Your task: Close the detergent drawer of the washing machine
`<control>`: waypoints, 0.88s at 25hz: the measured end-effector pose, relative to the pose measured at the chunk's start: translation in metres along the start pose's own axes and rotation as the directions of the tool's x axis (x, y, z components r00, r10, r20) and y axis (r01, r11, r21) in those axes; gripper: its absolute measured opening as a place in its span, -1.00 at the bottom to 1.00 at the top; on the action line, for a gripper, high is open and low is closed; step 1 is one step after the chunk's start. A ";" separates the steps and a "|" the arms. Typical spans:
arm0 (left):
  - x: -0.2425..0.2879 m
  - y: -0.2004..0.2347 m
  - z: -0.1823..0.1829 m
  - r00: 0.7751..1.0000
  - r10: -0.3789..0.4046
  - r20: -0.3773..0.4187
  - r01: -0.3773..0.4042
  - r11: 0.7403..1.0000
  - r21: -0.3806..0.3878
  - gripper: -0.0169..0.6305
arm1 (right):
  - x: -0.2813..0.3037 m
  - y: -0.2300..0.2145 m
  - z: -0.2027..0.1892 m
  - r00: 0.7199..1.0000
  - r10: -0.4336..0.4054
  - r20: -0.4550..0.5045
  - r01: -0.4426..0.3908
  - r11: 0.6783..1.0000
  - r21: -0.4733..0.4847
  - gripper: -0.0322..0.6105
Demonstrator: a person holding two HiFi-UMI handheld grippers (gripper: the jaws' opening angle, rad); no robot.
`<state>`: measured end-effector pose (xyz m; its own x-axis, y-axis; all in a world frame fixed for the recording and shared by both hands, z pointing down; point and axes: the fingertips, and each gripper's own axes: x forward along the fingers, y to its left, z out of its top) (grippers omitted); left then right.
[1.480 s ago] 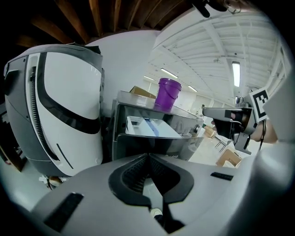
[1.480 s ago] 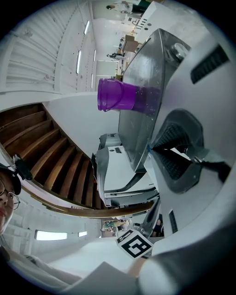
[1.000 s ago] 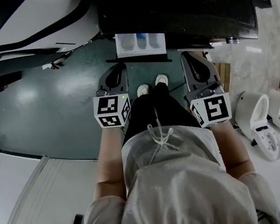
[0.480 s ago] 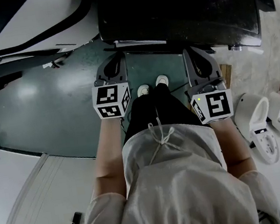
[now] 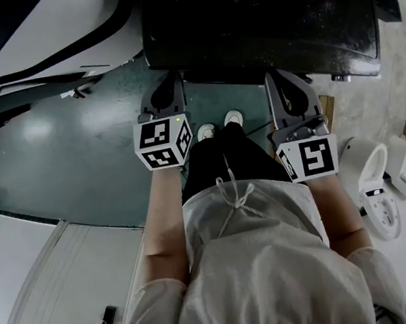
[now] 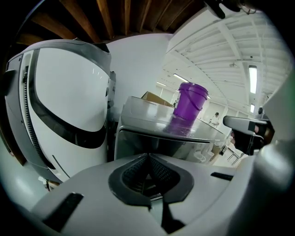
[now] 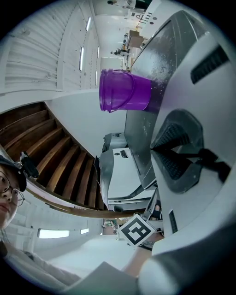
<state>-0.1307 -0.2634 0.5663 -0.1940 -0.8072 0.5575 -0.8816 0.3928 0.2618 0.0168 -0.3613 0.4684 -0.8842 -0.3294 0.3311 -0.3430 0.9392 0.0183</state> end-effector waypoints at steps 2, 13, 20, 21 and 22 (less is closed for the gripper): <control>0.000 0.001 0.000 1.000 0.017 -0.004 -0.017 1.000 -0.005 -0.89 | 0.002 0.003 0.004 1.000 0.010 0.008 -0.010 1.000 -0.025 -0.89; 0.006 0.002 0.002 1.000 0.014 -0.007 -0.014 1.000 0.022 -0.89 | 0.005 0.009 0.003 1.000 0.023 -0.007 -0.024 0.999 -0.025 -0.88; 0.003 0.002 -0.001 1.000 -0.006 0.011 0.006 1.000 0.006 -0.89 | -0.008 0.016 0.002 1.000 0.022 -0.001 -0.022 0.999 -0.038 -0.89; 0.000 0.001 -0.003 1.000 -0.005 0.006 0.004 1.000 0.009 -0.89 | -0.010 0.017 0.003 1.000 0.023 0.001 -0.023 0.999 -0.038 -0.88; -0.005 -0.002 -0.004 1.000 -0.009 0.004 0.009 1.000 0.015 -0.89 | -0.013 0.019 0.004 1.000 0.024 0.000 -0.024 0.999 -0.039 -0.88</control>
<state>-0.1267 -0.2586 0.5663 -0.1880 -0.8126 0.5516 -0.8897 0.3788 0.2547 0.0204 -0.3395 0.4610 -0.8923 -0.3068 0.3312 -0.3093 0.9498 0.0468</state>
